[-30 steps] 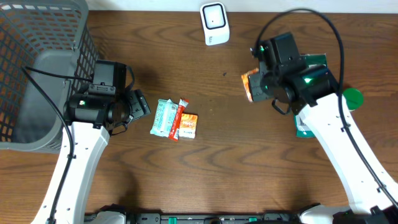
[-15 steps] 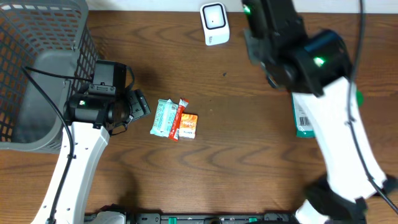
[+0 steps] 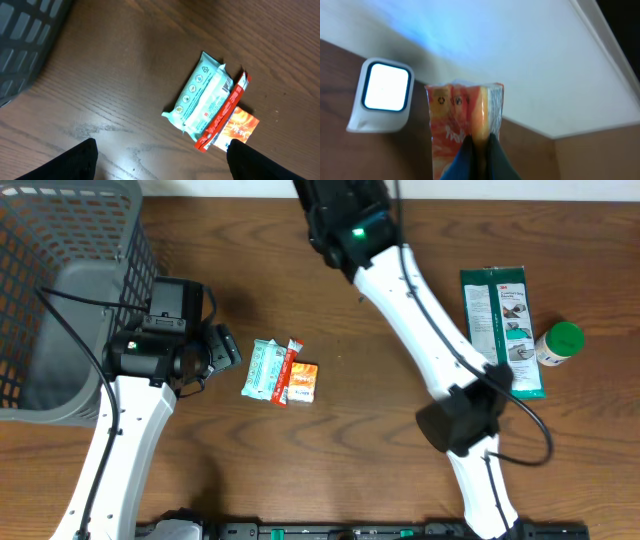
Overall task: Scan the item barcode
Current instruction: 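Lift the tissue pack up to the white scanner, then hold the tissue pack in front of the scanner window, then carry the tissue pack right and place it beside the jar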
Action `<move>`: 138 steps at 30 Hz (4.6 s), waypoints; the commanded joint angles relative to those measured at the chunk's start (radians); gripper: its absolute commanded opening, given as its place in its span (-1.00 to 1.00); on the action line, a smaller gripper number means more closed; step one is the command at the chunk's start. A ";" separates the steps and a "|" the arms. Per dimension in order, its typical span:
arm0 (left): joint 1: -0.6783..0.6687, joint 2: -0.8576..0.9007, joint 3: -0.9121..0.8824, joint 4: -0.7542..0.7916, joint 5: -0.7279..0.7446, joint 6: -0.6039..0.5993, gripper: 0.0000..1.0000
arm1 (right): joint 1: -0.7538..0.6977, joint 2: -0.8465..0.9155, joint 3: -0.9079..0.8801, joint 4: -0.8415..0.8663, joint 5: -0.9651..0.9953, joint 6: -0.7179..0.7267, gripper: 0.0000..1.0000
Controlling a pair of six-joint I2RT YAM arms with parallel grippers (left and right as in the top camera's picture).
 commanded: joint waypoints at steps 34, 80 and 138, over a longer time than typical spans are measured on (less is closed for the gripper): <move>0.005 -0.002 0.005 -0.003 -0.013 0.010 0.67 | -0.066 0.344 0.011 0.398 -0.015 -0.343 -0.98; 0.005 -0.002 0.005 -0.003 -0.013 0.010 0.67 | -0.142 -0.145 0.013 -0.299 -0.526 0.198 -0.98; 0.005 -0.002 0.005 -0.003 -0.013 0.010 0.67 | -0.720 -0.179 -0.485 -0.592 -1.416 0.345 0.93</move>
